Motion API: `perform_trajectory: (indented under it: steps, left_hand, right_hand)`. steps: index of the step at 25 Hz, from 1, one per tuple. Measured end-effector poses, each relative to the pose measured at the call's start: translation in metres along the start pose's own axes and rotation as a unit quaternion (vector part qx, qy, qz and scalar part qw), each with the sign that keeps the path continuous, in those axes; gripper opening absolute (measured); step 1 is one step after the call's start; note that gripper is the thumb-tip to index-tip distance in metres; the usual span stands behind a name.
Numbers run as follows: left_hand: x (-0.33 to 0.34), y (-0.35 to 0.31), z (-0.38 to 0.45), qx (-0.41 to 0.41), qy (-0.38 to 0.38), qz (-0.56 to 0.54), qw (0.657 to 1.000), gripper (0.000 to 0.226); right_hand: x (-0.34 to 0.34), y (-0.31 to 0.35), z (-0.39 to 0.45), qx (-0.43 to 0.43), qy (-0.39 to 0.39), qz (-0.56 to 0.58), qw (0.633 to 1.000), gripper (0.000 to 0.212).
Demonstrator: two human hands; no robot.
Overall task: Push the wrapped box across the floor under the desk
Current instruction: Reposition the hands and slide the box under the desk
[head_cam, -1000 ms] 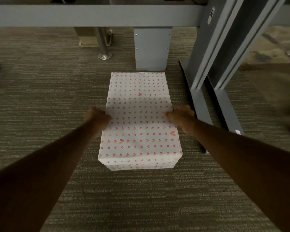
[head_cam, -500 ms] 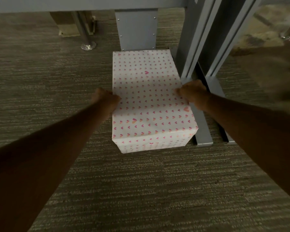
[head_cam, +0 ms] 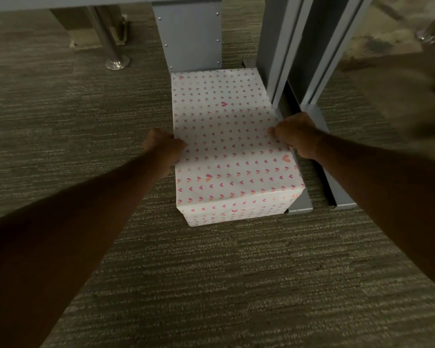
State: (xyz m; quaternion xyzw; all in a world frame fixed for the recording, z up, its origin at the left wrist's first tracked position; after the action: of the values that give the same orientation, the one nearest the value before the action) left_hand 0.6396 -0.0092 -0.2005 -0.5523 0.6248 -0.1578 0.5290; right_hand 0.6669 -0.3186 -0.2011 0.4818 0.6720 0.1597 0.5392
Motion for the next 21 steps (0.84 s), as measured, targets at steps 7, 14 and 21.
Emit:
perform_trajectory:
  steps: [7, 14, 21]
  left_hand:
    - [0.007, -0.001, -0.002, 0.0, 0.016, 0.028, 0.999, 0.021]
    - [0.004, -0.001, -0.002, 0.001, 0.014, 0.05, 0.999, 0.028]
    - [-0.004, -0.017, -0.029, 0.167, -0.012, 0.343, 0.924, 0.088]
  right_hand:
    - [-0.004, -0.006, 0.004, 0.007, -0.015, -0.012, 1.0, 0.049]
    - [-0.005, -0.005, 0.001, -0.007, -0.017, -0.027, 0.999, 0.048]
    - [0.003, 0.013, -0.035, -0.138, -0.07, -0.183, 0.971, 0.078]
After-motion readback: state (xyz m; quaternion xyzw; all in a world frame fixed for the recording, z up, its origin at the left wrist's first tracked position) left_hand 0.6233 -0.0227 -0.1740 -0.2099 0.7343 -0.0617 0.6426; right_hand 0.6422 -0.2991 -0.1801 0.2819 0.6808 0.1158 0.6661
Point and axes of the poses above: each hand's wrist, its own z-axis towards the middle knuckle, its own x-axis out of the palm, y = z × x, the point moved 5 cm from there along z, towards the middle knuckle, and after that the axes turned 1 degree about -x, right-handed, at the moved point
